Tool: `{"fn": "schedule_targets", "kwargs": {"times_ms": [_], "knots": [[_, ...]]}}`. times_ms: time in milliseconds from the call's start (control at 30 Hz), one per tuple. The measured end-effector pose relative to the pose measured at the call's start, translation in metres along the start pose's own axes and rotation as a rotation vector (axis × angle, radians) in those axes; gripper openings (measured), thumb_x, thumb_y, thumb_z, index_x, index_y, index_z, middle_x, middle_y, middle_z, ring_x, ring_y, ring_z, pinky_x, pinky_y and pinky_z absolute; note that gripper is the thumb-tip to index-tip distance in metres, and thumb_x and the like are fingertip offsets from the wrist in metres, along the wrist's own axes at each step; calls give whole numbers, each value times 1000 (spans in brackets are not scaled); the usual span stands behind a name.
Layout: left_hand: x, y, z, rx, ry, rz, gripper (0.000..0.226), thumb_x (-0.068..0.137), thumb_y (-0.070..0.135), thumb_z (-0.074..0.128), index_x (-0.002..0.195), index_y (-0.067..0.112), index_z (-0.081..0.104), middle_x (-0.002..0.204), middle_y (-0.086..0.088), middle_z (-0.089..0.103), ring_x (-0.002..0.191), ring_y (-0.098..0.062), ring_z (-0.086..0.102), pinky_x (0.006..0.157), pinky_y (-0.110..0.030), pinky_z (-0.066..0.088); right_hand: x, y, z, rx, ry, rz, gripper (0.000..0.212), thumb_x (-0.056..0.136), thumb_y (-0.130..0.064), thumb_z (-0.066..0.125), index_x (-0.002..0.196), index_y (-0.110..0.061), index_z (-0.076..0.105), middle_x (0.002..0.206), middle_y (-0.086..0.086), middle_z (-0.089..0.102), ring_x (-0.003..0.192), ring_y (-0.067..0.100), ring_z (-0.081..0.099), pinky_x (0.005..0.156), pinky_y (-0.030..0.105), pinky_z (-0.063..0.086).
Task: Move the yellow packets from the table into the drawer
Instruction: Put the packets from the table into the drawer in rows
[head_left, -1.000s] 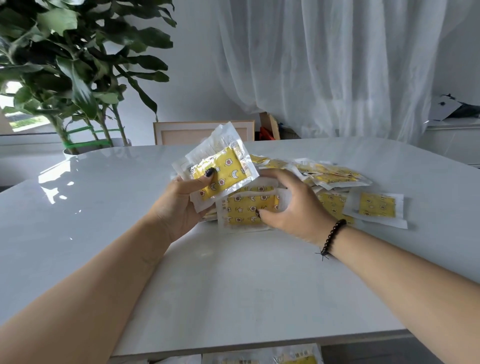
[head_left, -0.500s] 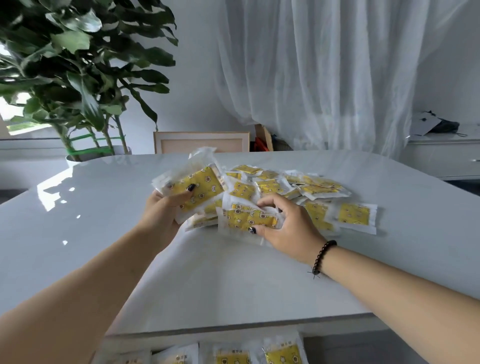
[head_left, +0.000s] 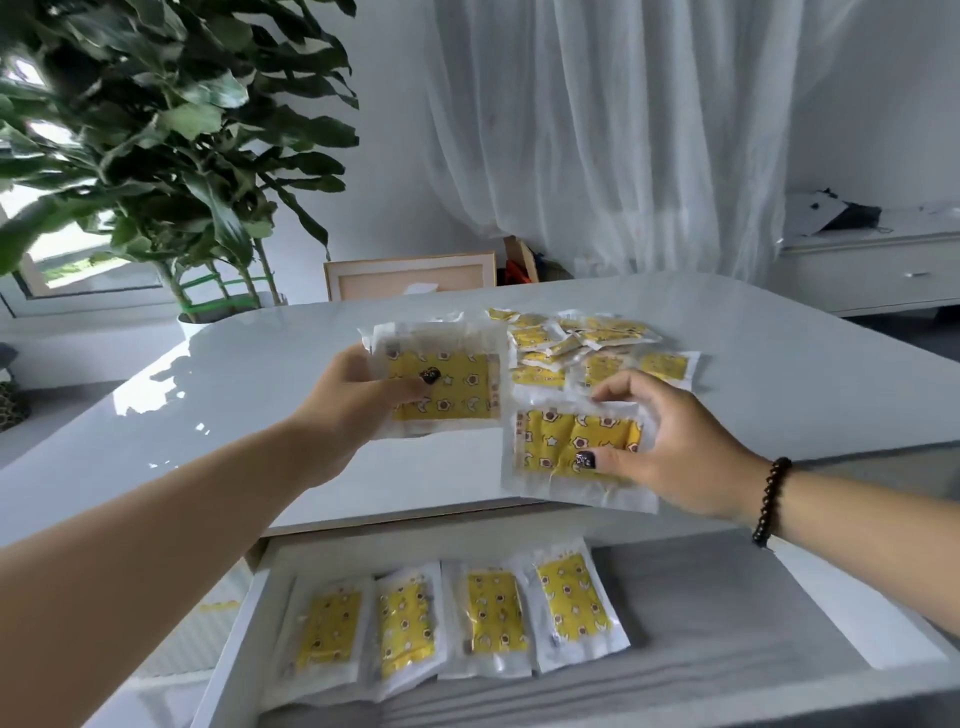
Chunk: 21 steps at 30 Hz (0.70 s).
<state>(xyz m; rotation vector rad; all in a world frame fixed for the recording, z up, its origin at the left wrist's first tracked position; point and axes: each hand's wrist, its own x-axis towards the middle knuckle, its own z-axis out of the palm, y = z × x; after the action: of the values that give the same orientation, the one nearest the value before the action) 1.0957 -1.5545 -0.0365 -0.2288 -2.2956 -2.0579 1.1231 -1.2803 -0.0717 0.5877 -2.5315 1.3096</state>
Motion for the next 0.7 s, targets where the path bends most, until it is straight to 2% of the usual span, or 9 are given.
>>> {"fn": "schedule_targets", "kwargs": {"times_ms": [100,167,267,400,500,600,700], "knots": [[-31,-9,5,73,10,-32,16,86,-7,59,94,7,64,87,-9,72,82,-23,70,60,-35,60,-31,10,4,-53,-164,99,41,75,-13,78,96,-34,51,106,-19,55,107,-9,50,90,6,34],[-51,-20,10,129,3,-52,16,86,-6,62,94,7,64,87,-9,71,81,-22,70,59,-35,60,-49,20,4,-147,-268,157,38,76,-16,77,96,-33,50,106,-21,54,105,-6,51,86,5,37],[-72,-34,16,256,-68,-72,18,86,-4,62,92,13,62,85,-6,71,76,-17,71,59,-35,59,-70,33,-1,-260,-344,220,35,79,-21,74,97,-35,47,106,-24,52,95,-9,51,75,4,40],[-86,-50,32,318,-153,-121,17,86,-1,63,100,9,63,91,-10,73,81,-22,72,66,-40,60,-94,41,-6,-325,-436,335,33,79,-25,72,96,-39,47,100,-19,58,73,10,61,63,21,50],[-90,-63,53,350,-215,-134,18,87,-3,61,99,9,66,92,-10,73,83,-21,72,70,-41,60,-103,43,-5,-315,-499,358,33,78,-21,71,95,-37,48,99,-12,59,59,2,49,52,15,43],[-89,-76,72,379,-267,-154,22,86,-2,62,97,17,65,90,-3,74,84,-18,71,73,-40,60,-103,44,-5,-320,-531,370,32,76,-18,70,93,-34,48,97,-10,58,63,1,48,51,15,42],[-86,-88,82,434,-303,-172,23,84,3,65,96,23,64,89,3,74,85,-16,71,77,-43,59,-106,48,-3,-356,-594,365,35,75,-18,70,86,-39,44,96,-13,54,68,2,48,53,16,41]]}}
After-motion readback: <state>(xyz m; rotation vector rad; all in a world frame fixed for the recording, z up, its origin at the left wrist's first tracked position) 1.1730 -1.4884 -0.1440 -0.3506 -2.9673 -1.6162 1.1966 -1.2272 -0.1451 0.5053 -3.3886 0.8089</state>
